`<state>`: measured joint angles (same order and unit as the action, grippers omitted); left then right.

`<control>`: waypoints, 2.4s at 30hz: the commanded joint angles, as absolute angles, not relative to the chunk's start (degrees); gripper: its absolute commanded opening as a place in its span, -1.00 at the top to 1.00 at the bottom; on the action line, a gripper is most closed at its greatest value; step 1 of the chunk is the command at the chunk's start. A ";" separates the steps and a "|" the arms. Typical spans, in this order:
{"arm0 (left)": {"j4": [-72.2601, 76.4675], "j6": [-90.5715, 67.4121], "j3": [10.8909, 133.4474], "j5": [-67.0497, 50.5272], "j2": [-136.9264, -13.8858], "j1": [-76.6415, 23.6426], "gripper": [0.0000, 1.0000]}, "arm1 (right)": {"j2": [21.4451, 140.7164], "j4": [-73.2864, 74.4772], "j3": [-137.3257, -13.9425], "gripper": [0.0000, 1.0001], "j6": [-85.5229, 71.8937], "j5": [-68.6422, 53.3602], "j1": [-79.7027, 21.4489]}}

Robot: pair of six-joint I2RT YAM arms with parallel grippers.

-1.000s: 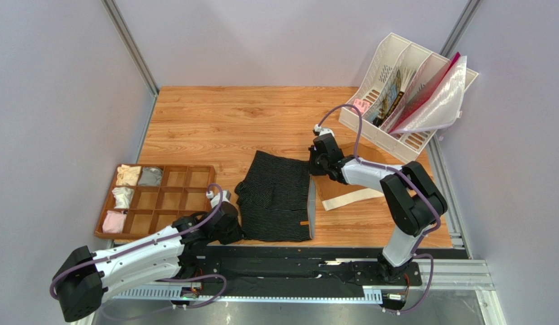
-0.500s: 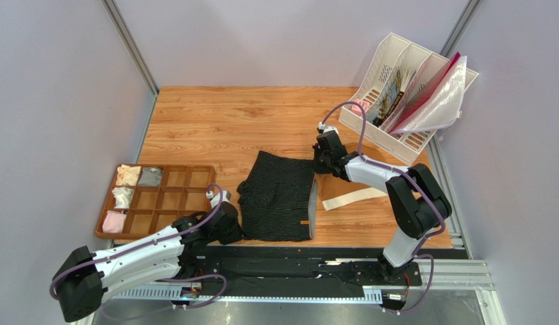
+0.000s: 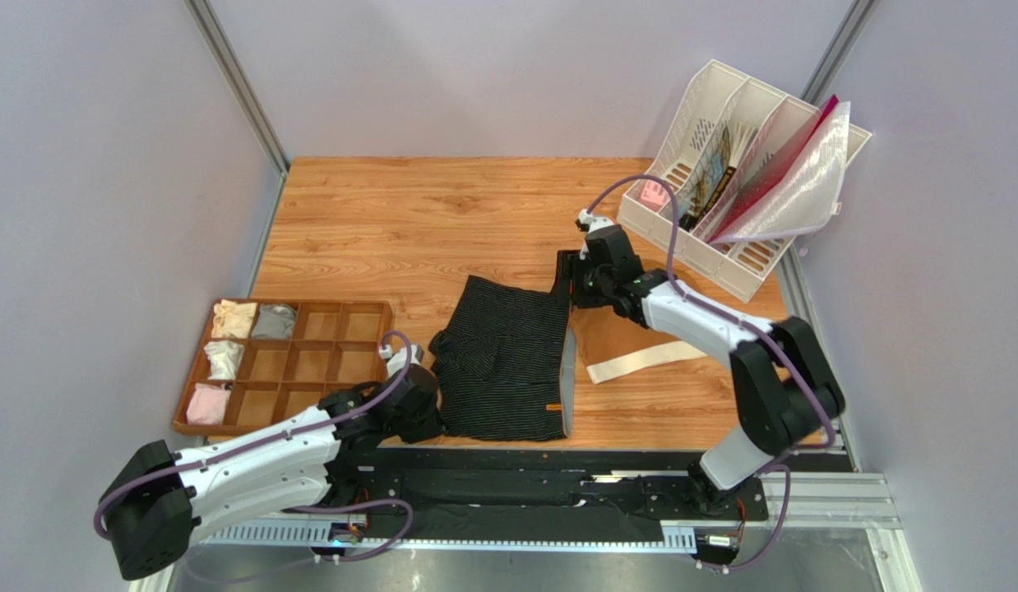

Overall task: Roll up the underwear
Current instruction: Fold the underwear at the center of the board.

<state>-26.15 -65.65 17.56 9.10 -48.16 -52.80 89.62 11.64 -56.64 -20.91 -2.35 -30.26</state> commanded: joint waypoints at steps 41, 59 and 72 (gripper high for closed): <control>-25.57 -62.23 21.27 9.23 -50.89 -53.00 1.00 | 62.14 15.64 -22.85 0.05 -57.12 5.18 -61.17; -25.66 -61.87 21.18 8.88 -50.36 -53.00 1.00 | 62.23 15.99 -22.23 1.00 -57.75 6.06 -62.22; -30.06 -59.24 29.35 11.51 -47.81 -53.00 1.00 | 54.32 26.10 -31.90 1.00 -53.35 11.24 -62.93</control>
<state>-29.04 -61.14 25.76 9.52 -48.31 -52.80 55.96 23.66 -27.29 -56.07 6.83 -62.83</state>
